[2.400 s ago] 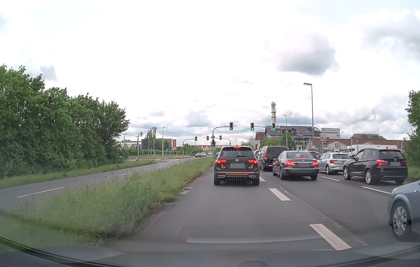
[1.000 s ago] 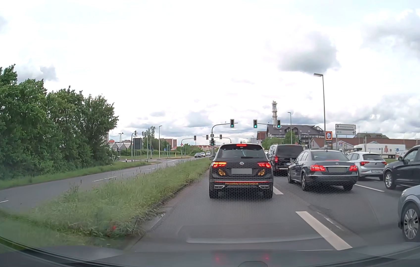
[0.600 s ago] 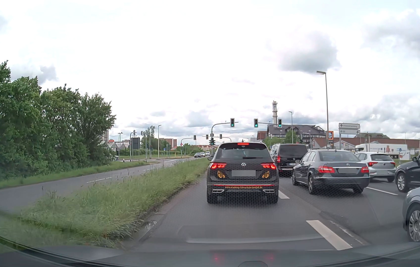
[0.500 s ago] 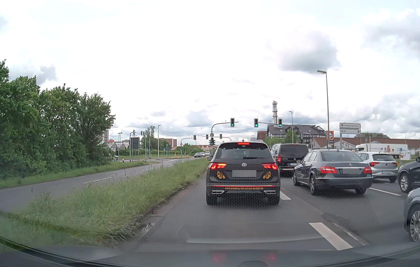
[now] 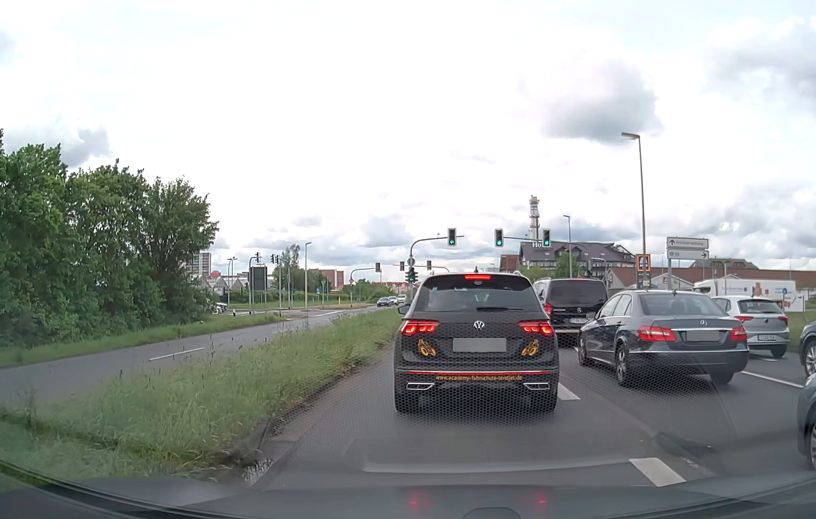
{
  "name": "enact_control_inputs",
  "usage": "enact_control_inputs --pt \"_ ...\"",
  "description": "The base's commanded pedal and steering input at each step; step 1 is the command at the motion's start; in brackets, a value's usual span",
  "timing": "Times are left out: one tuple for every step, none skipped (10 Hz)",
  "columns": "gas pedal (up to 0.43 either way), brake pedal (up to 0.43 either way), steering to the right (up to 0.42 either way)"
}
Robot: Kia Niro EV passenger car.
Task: Follow the waypoints while adhering to traffic rules and regulations
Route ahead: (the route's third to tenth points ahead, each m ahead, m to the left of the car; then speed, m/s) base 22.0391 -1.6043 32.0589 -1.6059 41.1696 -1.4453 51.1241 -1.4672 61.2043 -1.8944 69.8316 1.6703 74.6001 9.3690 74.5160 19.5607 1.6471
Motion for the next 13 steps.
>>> enact_control_inputs --pt "0.0 0.134 -0.004" --pt "0.0 0.134 -0.004" --pt "0.0 0.128 -0.004" --pt "0.0 0.122 -0.004" --pt "0.0 0.116 -0.004" --pt "0.0 0.11 -0.004" --pt "0.0 0.104 -0.004" --pt "0.0 0.079 -0.004" --pt "0.0 0.055 -0.004" --pt "0.0 0.012 -0.004" --pt "0.0 0.0 -0.004" --pt "0.0 0.0 -0.004" --pt "0.0 0.0 -0.004"
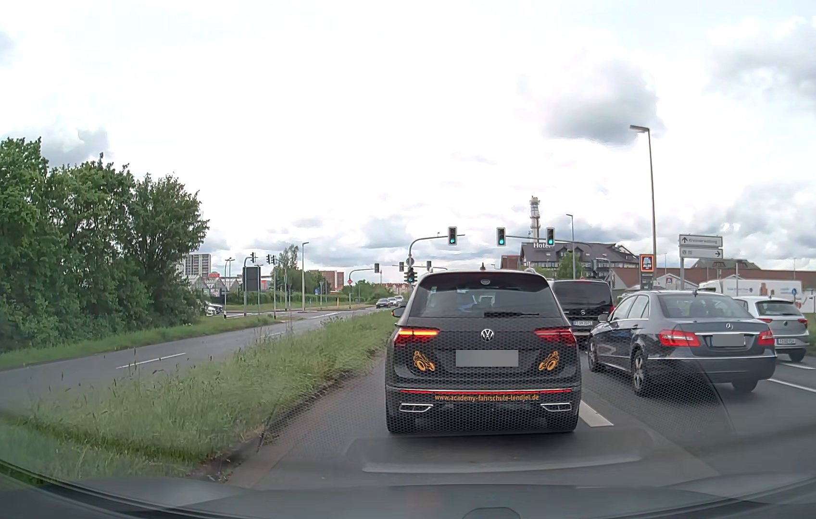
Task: Follow the waypoints while adhering to traffic rules and regulations
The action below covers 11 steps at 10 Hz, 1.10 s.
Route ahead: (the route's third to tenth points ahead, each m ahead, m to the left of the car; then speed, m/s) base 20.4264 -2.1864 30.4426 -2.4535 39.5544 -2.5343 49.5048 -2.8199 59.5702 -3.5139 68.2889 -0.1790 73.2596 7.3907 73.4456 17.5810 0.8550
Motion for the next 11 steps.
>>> enact_control_inputs --pt "0.0 0.0 -0.004" --pt "0.0 0.0 -0.004" --pt "0.008 0.0 -0.004" --pt "0.067 0.0 -0.004" --pt "0.079 0.0 -0.004" --pt "0.11 0.0 -0.004" --pt "0.118 0.0 -0.004" --pt "0.13 0.0 -0.004" --pt "0.15 0.0 -0.004" --pt "0.177 0.0 -0.004" --pt "0.197 0.0 -0.004"
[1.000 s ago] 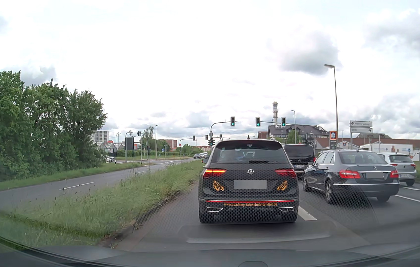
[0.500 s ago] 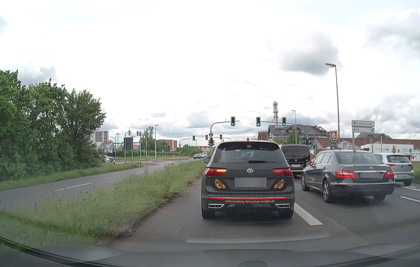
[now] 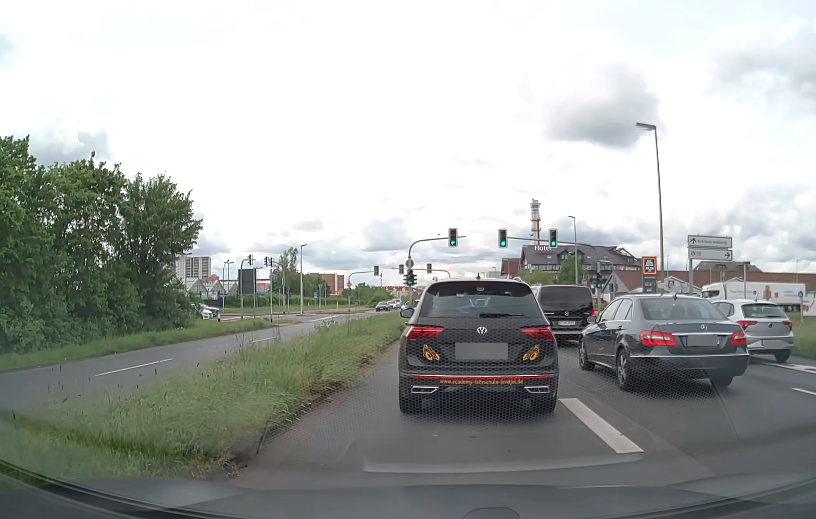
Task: Follow the waypoints while adhering to traffic rules and regulations
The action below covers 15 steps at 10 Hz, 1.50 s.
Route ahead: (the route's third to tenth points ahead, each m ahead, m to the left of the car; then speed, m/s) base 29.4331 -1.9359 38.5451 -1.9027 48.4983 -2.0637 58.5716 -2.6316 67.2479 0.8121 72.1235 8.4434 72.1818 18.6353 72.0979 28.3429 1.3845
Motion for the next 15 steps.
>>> enact_control_inputs --pt "0.22 0.0 -0.004" --pt "0.24 0.0 -0.004" --pt "0.26 0.0 -0.004" --pt "0.28 0.0 -0.004" --pt "0.299 0.0 -0.004" --pt "0.319 0.0 -0.004" --pt "0.339 0.0 -0.004" --pt "0.339 0.0 -0.004" --pt "0.358 0.0 -0.004" --pt "0.358 0.0 -0.004" --pt "0.358 0.0 -0.004" --pt "0.358 0.0 -0.004" --pt "0.358 0.0 -0.003" --pt "0.319 0.0 -0.003" --pt "0.26 0.0 -0.002"
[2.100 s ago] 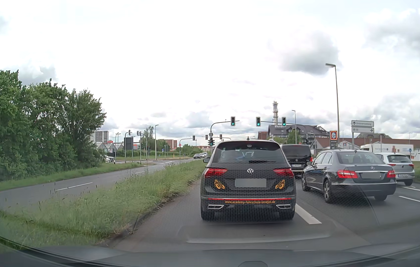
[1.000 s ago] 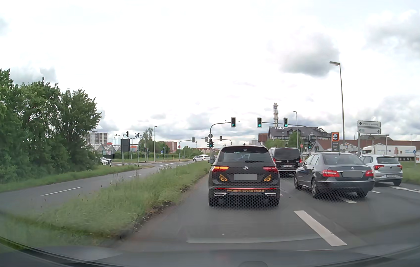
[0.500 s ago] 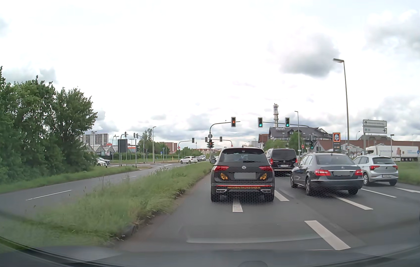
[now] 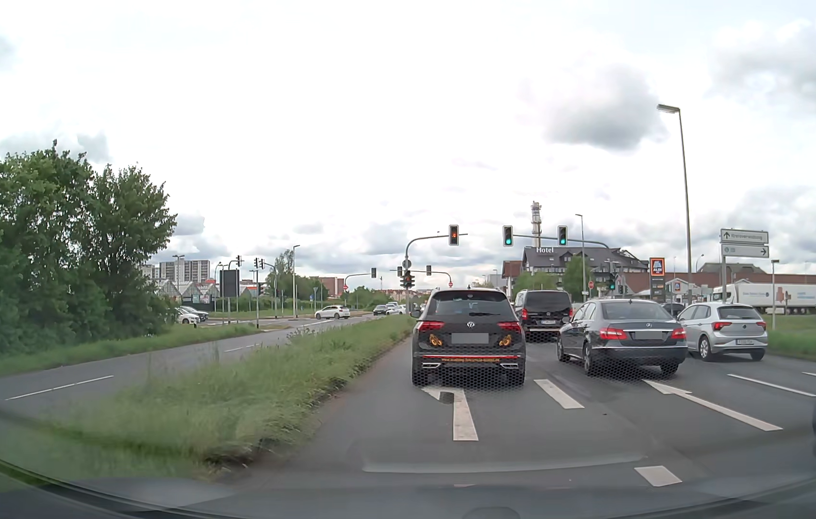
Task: Follow the waypoints while adhering to traffic rules and regulations
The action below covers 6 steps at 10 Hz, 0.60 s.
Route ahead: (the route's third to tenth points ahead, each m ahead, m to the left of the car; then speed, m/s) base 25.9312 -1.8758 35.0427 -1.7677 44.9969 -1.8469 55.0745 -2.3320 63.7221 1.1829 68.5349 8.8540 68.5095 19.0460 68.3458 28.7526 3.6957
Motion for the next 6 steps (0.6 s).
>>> enact_control_inputs --pt "0.209 0.0 -0.002" --pt "0.157 0.0 -0.002" --pt "0.138 0.0 -0.002" --pt "0.11 0.0 -0.002" --pt "0.098 0.0 -0.002" --pt "0.087 0.0 -0.002"
